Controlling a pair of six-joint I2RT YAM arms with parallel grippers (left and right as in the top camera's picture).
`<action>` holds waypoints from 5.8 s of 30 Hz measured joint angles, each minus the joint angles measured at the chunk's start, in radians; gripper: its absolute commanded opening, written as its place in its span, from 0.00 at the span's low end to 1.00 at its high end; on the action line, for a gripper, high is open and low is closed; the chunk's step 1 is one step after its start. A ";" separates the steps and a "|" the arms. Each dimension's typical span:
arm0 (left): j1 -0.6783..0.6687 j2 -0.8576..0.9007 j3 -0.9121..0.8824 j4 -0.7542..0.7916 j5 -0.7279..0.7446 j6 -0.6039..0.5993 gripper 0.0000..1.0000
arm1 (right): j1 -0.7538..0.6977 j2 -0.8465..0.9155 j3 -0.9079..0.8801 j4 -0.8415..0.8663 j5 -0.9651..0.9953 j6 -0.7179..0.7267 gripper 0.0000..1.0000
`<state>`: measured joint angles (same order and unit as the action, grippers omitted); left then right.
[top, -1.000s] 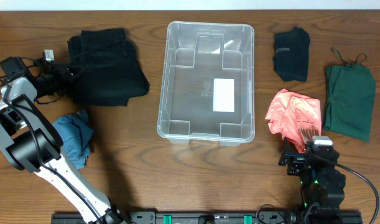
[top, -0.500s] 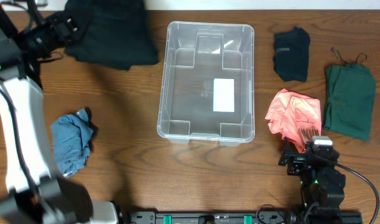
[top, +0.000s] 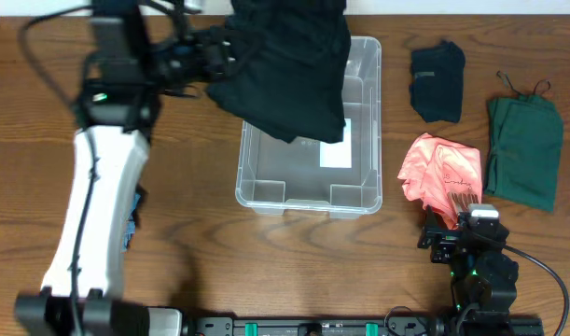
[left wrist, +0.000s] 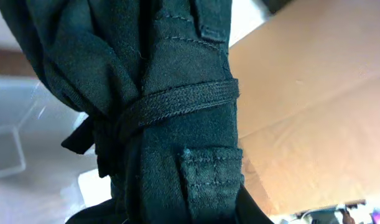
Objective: Pack container
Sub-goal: 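Lift the black pants with the left gripper and carry them over the container, then lower the black pants into the container and open the left gripper, then move the left gripper back to the blue denim garment, then grasp the blue denim garment with the left gripper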
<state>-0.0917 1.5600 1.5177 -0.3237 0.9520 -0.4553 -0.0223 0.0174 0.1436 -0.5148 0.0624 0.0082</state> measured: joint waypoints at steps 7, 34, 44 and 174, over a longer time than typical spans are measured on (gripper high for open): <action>-0.119 0.177 -0.022 0.103 -0.166 -0.087 0.06 | 0.000 0.000 0.000 0.000 0.000 0.000 0.99; -0.232 0.357 -0.021 -0.031 -0.412 -0.179 0.26 | 0.000 0.000 0.000 0.000 0.000 0.000 0.99; -0.229 0.354 -0.021 -0.039 -0.438 -0.240 0.64 | 0.000 0.000 0.000 0.000 0.000 0.000 0.99; 0.738 0.078 -0.725 0.149 -0.261 -0.047 0.83 | 0.000 0.000 0.000 0.000 0.000 0.000 0.99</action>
<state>0.6460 1.6379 0.7925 -0.1745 0.6914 -0.5022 -0.0223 0.0174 0.1436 -0.5144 0.0624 0.0082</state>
